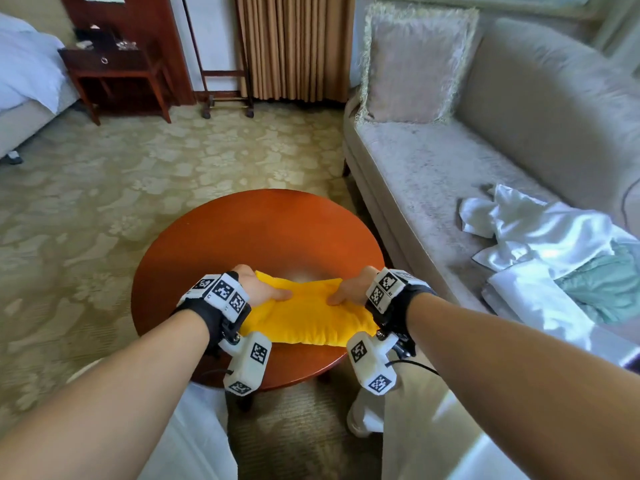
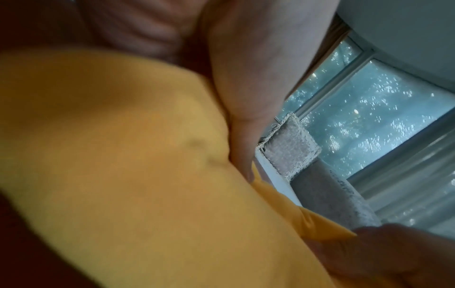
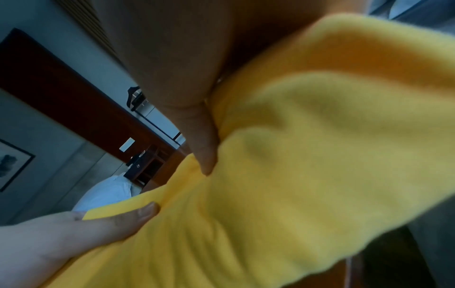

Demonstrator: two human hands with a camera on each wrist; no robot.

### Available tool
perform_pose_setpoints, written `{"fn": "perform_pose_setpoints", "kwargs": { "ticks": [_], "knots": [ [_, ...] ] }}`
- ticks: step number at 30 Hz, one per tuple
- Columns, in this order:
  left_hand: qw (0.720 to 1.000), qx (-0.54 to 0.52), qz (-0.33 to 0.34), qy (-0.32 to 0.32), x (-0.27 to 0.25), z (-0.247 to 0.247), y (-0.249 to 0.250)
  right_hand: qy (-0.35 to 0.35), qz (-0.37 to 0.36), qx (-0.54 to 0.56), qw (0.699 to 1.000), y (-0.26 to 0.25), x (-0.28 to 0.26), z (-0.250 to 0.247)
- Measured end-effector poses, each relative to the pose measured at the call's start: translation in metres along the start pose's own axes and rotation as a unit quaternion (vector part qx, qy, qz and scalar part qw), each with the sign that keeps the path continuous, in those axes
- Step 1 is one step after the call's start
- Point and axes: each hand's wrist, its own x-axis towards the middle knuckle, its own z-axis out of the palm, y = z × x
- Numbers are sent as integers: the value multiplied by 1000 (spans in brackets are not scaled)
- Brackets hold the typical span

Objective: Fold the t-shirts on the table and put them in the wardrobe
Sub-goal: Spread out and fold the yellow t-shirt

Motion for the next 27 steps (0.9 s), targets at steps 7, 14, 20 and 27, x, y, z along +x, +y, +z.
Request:
{"fn": "perform_pose_setpoints", "kwargs": {
  "ticks": [7,14,20,27],
  "knots": [
    [992,-103,62,-45,-37,3,59,72,27,177,981,63,-22,-45],
    [959,-205,166,-107,-55,20,143,128,47,319,938,143,-56,-100],
    [944,-220,205,-138,-51,53,240,201,55,384,900,214,-77,-139],
    [940,-199,245,-133,-116,106,332,272,99,460,840,302,-81,-172]
  ]
}}
